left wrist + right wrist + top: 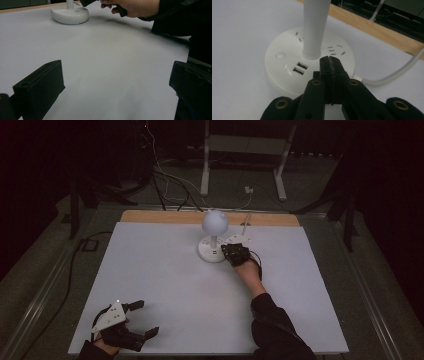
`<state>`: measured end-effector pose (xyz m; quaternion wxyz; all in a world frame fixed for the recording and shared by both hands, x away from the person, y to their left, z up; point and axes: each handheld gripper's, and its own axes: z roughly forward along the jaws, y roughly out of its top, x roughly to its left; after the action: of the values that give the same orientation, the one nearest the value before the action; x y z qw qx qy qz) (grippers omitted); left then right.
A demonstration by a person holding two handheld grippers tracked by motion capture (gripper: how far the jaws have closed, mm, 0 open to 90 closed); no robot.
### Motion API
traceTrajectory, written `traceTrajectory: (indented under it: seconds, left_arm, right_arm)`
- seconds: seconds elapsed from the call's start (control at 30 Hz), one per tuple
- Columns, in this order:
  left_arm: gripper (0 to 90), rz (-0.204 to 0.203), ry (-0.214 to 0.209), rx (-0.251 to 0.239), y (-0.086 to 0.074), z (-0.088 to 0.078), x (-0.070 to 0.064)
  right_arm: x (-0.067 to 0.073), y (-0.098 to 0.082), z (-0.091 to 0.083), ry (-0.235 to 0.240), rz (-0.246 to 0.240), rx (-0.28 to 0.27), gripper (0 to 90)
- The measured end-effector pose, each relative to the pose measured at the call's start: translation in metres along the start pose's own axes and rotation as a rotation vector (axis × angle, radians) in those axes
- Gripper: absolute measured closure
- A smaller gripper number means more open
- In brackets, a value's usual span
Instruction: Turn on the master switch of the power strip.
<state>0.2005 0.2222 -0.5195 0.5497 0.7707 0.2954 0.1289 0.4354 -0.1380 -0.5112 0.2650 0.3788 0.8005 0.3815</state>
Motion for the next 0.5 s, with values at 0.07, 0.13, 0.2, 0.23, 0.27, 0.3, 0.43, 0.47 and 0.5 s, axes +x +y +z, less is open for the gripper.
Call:
traceTrajectory:
  seconds: [0.07, 0.13, 0.2, 0.23, 0.27, 0.3, 0.43, 0.47, 0.5]
  left_arm:
    - [0.1, 0.000, 0.001, -0.001, 0.0000, -0.0001, 0.0001]
    - [0.1, 0.000, 0.001, 0.000, -0.0001, -0.0001, 0.0003]
    - [0.1, -0.001, 0.000, 0.000, -0.0002, 0.0000, 0.0002]
    - [0.1, -0.001, 0.000, 0.000, -0.0002, 0.0000, 0.0002]
    - [0.1, -0.001, 0.000, 0.000, -0.0002, 0.0000, 0.0002]
    - [0.1, -0.001, 0.000, 0.000, -0.0002, 0.0000, 0.0002]
    - [0.1, -0.004, -0.002, 0.001, -0.0004, 0.0002, 0.0002]
    - [0.1, -0.003, -0.001, 0.002, -0.0005, 0.0004, 0.0003]
    - [0.1, -0.003, -0.001, 0.003, -0.0005, 0.0005, 0.0002]
  right_arm:
    - [0.0011, -0.0007, 0.0017, -0.002, 0.000, 0.004, 90.0]
    - [0.0015, -0.0009, 0.0024, -0.004, 0.000, 0.003, 90.0]
    - [0.0020, -0.0008, 0.0036, -0.008, -0.004, 0.006, 90.0]
    - [0.0016, -0.0008, 0.0047, -0.011, -0.004, 0.009, 90.0]
    - [0.0016, -0.0008, 0.0047, -0.011, -0.004, 0.009, 90.0]
    - [0.0011, -0.0008, 0.0054, -0.011, 0.000, 0.009, 90.0]
    - [-0.0003, -0.0007, 0.0059, -0.010, 0.004, 0.011, 90.0]
    - [-0.0003, -0.0005, 0.0060, -0.013, 0.003, 0.013, 90.0]
    - [-0.0003, -0.0005, 0.0060, -0.013, 0.003, 0.013, 90.0]
